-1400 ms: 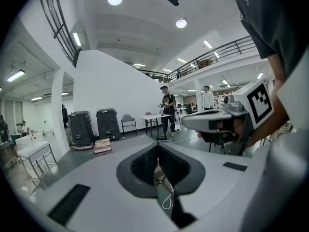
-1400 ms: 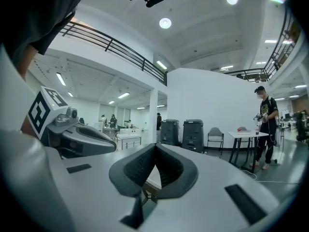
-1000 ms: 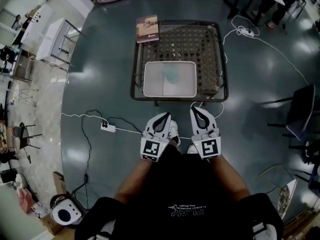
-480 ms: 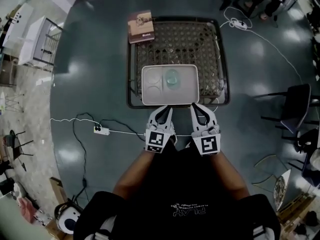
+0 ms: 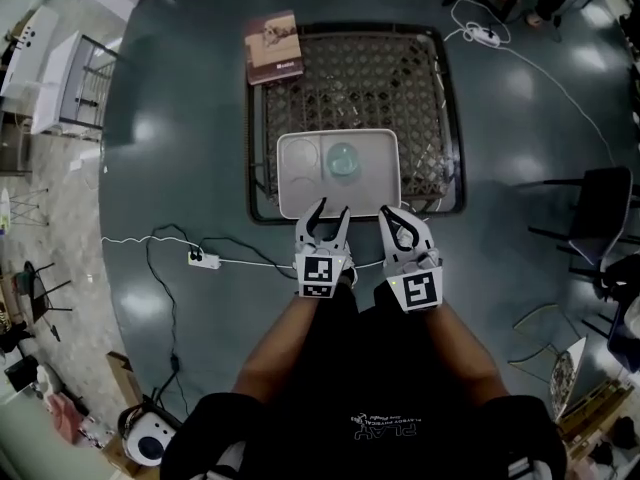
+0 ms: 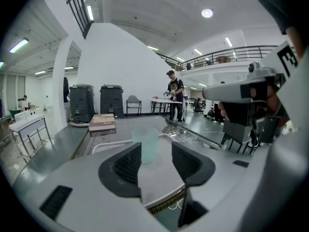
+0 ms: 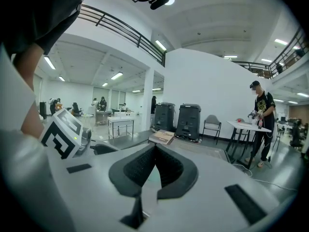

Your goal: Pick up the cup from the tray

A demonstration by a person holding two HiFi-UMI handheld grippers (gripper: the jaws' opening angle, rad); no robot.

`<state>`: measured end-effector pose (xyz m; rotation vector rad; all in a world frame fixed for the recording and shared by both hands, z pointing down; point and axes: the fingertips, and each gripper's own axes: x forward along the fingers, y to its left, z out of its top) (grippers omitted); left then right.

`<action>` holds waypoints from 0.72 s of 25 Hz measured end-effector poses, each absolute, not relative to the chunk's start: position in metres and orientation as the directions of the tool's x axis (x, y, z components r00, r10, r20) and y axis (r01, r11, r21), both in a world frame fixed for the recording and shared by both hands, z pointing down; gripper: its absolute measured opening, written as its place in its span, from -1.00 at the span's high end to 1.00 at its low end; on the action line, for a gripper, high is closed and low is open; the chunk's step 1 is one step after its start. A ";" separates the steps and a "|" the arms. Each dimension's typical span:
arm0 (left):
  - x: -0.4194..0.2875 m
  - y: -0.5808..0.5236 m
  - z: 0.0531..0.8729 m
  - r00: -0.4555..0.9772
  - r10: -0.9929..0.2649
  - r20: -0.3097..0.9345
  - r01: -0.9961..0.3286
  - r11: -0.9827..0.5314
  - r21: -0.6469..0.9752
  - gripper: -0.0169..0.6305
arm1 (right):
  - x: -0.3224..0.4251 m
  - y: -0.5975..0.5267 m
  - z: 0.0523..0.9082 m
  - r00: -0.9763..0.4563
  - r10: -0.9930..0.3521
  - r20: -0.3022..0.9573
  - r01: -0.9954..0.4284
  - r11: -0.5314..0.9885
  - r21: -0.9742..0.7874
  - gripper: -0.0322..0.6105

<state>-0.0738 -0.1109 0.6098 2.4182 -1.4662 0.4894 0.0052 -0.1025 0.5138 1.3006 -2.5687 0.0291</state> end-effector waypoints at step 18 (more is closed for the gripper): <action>-0.053 -0.189 0.677 0.259 -0.824 0.504 -0.954 -0.299 0.002 -0.18 | 0.049 -0.099 0.538 -0.569 -0.773 0.280 -0.803 0.596 0.016 0.90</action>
